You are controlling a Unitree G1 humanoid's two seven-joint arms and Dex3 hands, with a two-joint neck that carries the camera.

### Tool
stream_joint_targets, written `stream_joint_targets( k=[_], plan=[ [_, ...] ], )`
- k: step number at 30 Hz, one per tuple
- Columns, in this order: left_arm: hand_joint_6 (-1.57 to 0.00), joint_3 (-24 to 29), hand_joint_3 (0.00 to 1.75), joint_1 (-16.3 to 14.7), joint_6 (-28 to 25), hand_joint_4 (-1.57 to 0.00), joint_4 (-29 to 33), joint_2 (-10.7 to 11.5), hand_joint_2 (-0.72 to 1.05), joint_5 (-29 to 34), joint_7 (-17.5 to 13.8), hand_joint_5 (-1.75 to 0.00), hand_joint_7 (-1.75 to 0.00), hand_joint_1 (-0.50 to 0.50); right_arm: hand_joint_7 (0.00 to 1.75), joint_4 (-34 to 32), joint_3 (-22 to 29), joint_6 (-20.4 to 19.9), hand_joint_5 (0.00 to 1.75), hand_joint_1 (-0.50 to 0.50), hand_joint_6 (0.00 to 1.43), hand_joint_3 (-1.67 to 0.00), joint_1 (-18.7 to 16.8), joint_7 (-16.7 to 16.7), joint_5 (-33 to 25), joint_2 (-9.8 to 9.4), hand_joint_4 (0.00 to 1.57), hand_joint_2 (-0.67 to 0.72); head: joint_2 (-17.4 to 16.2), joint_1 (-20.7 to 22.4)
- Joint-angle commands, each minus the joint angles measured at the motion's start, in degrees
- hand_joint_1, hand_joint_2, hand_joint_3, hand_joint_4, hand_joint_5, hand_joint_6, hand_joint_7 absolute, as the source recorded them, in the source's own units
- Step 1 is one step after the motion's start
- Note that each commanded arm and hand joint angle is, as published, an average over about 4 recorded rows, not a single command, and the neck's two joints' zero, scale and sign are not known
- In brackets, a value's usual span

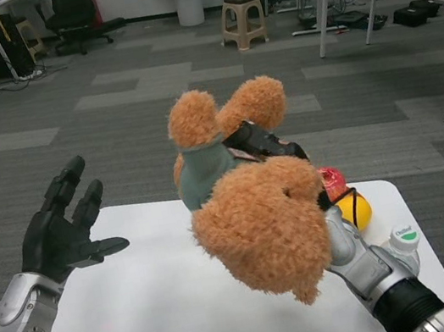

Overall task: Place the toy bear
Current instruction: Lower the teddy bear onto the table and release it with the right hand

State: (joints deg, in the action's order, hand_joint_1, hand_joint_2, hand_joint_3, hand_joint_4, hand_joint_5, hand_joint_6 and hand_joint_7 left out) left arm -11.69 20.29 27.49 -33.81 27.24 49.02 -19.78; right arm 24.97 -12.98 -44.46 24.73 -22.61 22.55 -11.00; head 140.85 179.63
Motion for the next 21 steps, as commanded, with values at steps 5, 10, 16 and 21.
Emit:
stream_joint_targets(
  k=[5,10,16,21],
  plan=[
    [0.00,0.33,0.09,-0.08,0.15,0.00,-0.45,-0.08,0.25,-0.07,0.09,0.00,-0.21,-0.21,1.40,3.55,7.07,0.01,1.65,-0.47,1.31,-1.27,4.08,-4.70,24.41,3.50,1.34,-0.60,0.34,0.38],
    [0.00,0.48,0.09,-0.12,0.20,0.00,-0.47,-0.08,0.25,0.02,0.09,0.00,-0.21,-0.21,1.40,7.28,8.28,0.65,1.65,-0.49,1.28,-1.19,5.95,-7.14,35.42,4.80,1.23,-0.60,0.59,0.77],
    [0.00,0.53,0.09,-0.16,0.20,0.00,-0.56,-0.08,0.25,0.02,0.09,0.00,-0.21,-0.21,1.45,17.79,7.75,2.32,1.65,-0.48,1.22,-1.05,9.81,-6.92,38.76,6.34,0.93,-0.60,0.04,1.06],
    [0.00,0.18,0.09,-0.16,0.13,0.00,-0.56,-0.08,0.25,0.06,0.09,0.00,-0.21,-0.21,1.54,28.82,5.05,6.80,1.65,-0.50,1.12,-0.87,14.56,-4.86,38.71,7.30,0.61,-0.60,-0.43,0.33]
  ],
)
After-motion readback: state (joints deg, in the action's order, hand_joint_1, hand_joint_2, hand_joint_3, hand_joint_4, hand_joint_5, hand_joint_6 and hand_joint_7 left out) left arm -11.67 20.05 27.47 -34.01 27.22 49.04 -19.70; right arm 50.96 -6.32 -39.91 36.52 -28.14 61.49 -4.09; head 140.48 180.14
